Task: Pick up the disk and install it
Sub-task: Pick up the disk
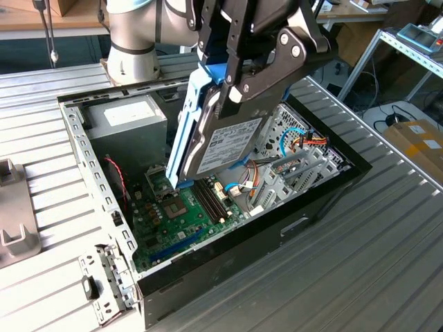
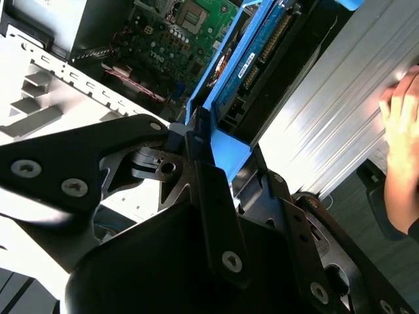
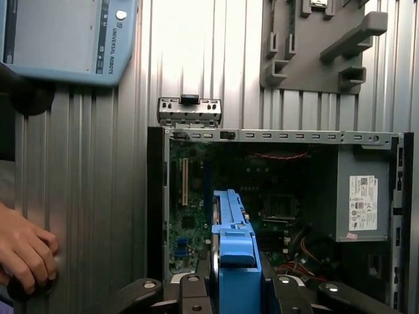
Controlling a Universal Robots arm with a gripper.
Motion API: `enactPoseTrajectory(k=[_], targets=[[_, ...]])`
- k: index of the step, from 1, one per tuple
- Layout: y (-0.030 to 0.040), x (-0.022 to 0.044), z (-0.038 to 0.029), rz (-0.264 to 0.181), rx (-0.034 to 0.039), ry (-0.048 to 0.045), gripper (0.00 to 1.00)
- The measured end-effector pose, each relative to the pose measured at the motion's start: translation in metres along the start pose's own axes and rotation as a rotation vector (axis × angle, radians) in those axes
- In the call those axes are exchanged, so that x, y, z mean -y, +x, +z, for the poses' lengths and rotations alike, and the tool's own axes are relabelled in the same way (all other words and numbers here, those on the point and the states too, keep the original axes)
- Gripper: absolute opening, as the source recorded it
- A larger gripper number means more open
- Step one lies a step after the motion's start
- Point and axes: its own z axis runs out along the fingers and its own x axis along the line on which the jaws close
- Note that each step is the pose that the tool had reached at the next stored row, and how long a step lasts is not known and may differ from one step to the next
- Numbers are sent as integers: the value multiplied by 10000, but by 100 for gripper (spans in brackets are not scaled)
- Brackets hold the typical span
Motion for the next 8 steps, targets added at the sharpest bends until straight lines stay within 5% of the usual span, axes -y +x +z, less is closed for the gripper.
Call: enactPoseTrajectory(k=[8], targets=[[17,49,10,0,0,-1,37]])
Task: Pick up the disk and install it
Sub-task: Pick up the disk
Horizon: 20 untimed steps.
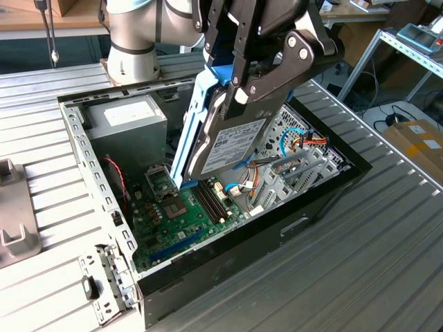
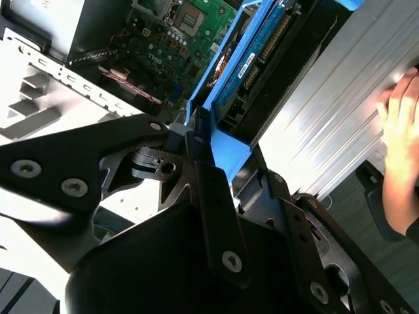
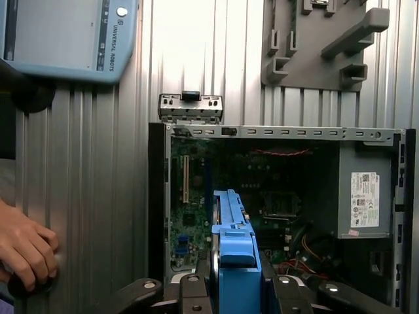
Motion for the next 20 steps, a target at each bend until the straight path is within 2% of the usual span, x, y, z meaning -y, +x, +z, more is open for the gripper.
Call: enactPoseTrajectory(k=[20], targets=[[39,137,24,0,0,-2,37]])
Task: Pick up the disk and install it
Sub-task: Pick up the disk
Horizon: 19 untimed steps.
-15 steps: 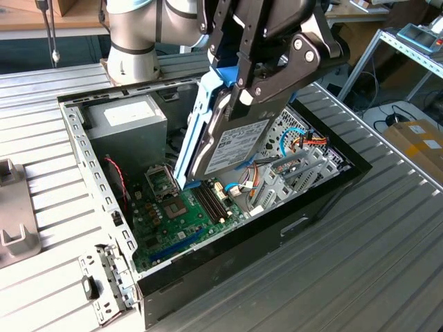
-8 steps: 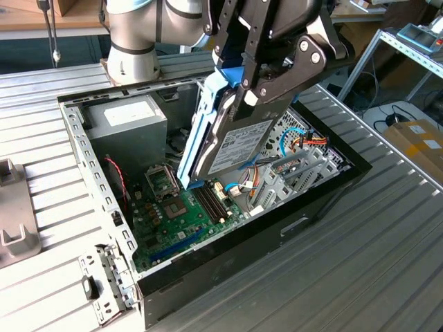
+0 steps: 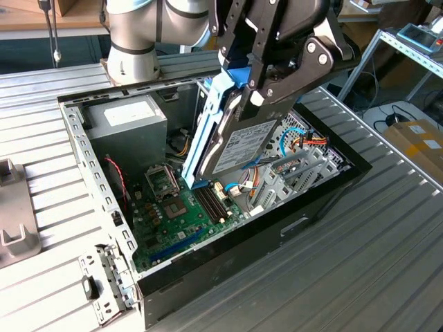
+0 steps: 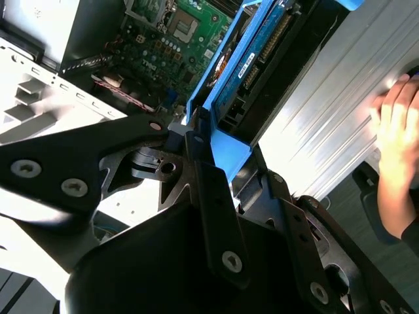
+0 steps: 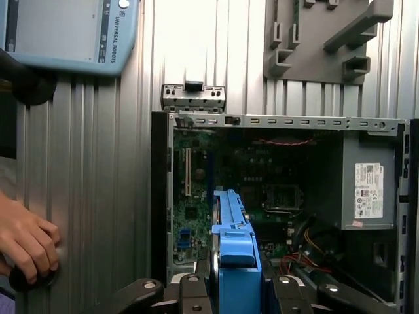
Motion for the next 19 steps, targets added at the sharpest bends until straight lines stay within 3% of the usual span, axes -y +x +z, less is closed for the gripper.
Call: enactPoseTrajectory(k=[19], targets=[[6,56,24,0,-2,0,37]])
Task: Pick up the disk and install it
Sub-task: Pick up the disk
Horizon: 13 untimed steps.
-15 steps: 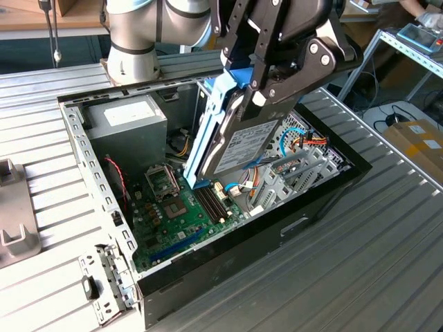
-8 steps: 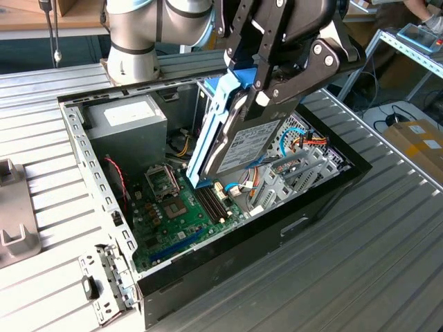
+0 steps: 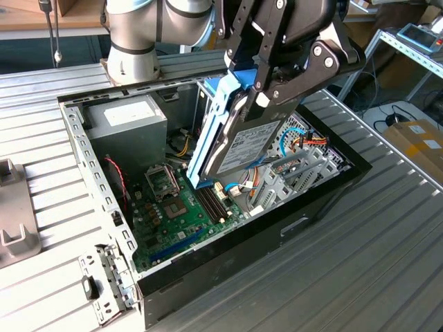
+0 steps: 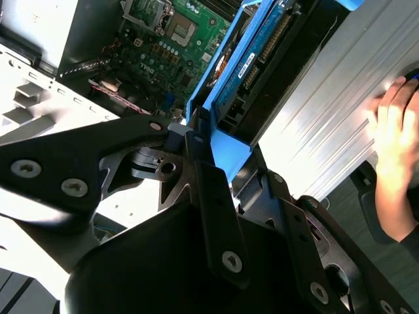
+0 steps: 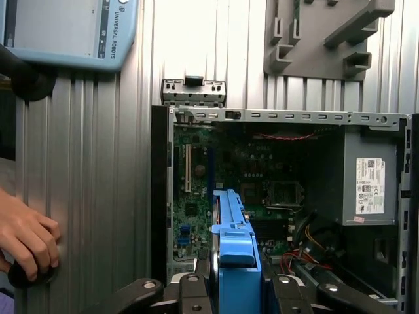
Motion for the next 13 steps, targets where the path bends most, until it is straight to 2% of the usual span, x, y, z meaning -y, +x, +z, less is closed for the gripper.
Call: enactPoseTrajectory(k=[13], targets=[[3,13,23,-1,-18,0,37]])
